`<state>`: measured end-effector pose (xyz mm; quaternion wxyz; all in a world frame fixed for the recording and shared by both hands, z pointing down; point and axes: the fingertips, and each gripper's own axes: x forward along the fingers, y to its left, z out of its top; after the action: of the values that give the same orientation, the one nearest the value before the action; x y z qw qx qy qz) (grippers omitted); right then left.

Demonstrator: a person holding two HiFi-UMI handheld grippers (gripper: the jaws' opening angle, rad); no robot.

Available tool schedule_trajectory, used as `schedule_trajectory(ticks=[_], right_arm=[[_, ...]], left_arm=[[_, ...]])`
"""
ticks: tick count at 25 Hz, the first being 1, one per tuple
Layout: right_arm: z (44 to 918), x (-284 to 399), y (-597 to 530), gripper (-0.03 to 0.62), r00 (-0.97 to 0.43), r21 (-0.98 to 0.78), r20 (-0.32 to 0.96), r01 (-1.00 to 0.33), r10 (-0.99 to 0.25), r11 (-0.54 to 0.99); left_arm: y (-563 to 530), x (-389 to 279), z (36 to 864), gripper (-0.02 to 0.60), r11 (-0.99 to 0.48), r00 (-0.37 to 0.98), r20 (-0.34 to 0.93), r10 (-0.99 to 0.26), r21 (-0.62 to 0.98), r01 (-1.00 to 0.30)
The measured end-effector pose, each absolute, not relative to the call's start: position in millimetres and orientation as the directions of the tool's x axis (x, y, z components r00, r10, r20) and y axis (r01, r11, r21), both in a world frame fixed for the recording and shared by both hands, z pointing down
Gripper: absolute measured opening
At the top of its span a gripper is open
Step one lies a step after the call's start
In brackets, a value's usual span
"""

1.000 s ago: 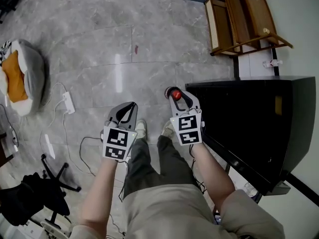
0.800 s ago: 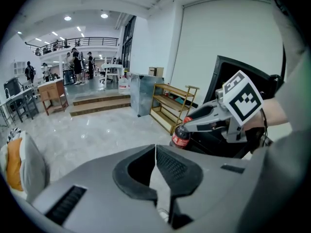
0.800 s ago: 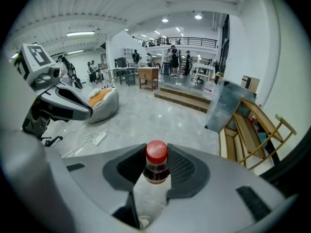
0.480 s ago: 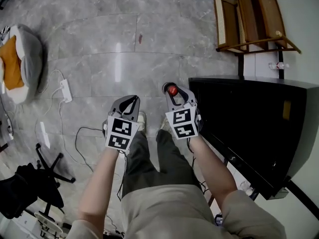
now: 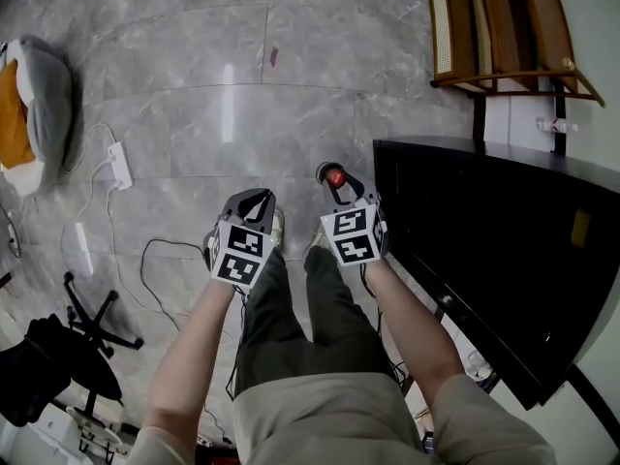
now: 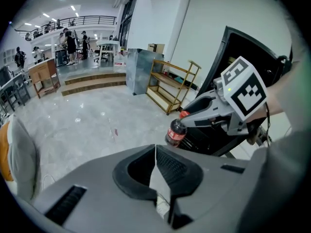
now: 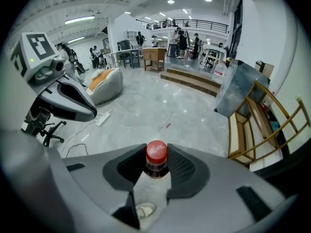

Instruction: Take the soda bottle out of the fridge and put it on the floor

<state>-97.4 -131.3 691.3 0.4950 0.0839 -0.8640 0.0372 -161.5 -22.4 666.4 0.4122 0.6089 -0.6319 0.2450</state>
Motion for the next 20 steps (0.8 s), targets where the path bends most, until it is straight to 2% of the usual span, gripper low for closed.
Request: schedule_trajectory(ticks=[8, 14, 20], right_arm=[[772, -91, -113, 0.112, -0.430, -0.018, 0.900, -0.203, -0.072, 0.979], [843, -75, -95, 0.112, -0.353, -0.098, 0.936, -0.255, 0.002, 0.962], [915, -50, -86, 0.112, -0.271, -0.161, 0.961, -0.372, 0.059, 0.914]], left_arm=[[-14, -142, 744, 0.011, 0.103, 0.164, 0.859, -0.485, 0.242, -0.965], [-1, -128, 803, 0.011, 0.125, 0.218, 0.876, -0.430, 0.297, -0.947], [20, -121, 872, 0.011, 0.149, 0.252, 0.902, -0.349, 0.319, -0.936]])
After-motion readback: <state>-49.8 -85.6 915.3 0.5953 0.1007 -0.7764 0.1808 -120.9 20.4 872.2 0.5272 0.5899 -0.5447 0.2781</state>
